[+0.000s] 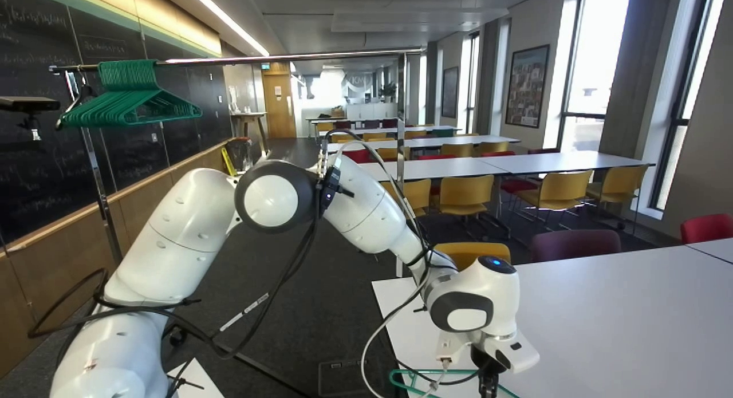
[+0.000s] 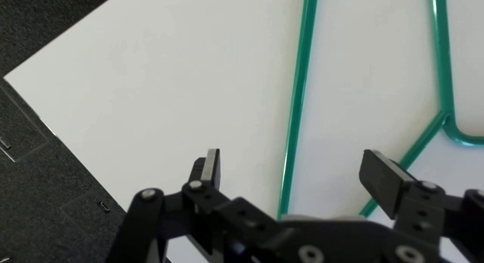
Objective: Hang the coat hanger on the silver rod
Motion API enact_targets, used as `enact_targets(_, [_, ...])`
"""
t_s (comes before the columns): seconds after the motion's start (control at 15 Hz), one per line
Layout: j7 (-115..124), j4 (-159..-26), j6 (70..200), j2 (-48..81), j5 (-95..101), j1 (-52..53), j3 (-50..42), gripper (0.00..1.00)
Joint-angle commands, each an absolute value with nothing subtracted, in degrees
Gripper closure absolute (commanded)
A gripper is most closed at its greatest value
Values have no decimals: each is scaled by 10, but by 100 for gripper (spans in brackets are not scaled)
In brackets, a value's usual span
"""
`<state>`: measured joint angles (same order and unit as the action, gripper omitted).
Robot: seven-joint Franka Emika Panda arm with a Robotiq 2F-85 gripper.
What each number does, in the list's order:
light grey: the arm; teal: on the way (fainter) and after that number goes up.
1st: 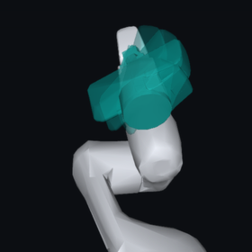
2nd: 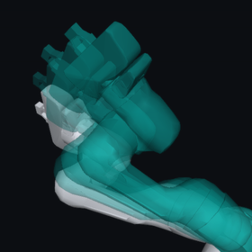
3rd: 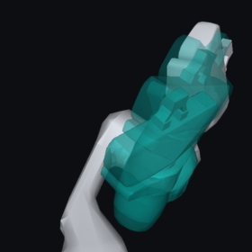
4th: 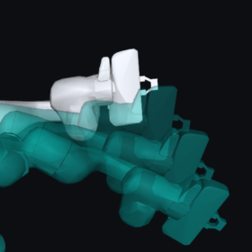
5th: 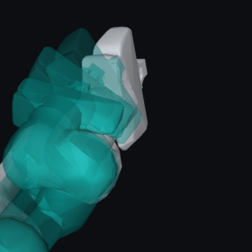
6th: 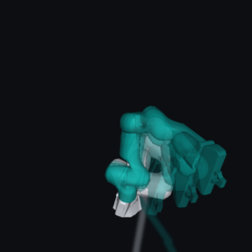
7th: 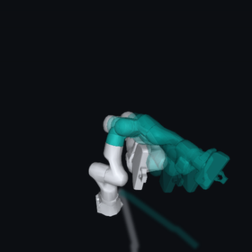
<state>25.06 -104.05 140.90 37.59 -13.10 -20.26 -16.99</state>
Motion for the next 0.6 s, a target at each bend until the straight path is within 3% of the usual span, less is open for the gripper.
enact_targets(0.0, [248, -1026, 1406, 390, -135, -200, -175, 0])
enact_targets(0.53, [248, -1009, 1406, 405, -134, -201, -175, 0])
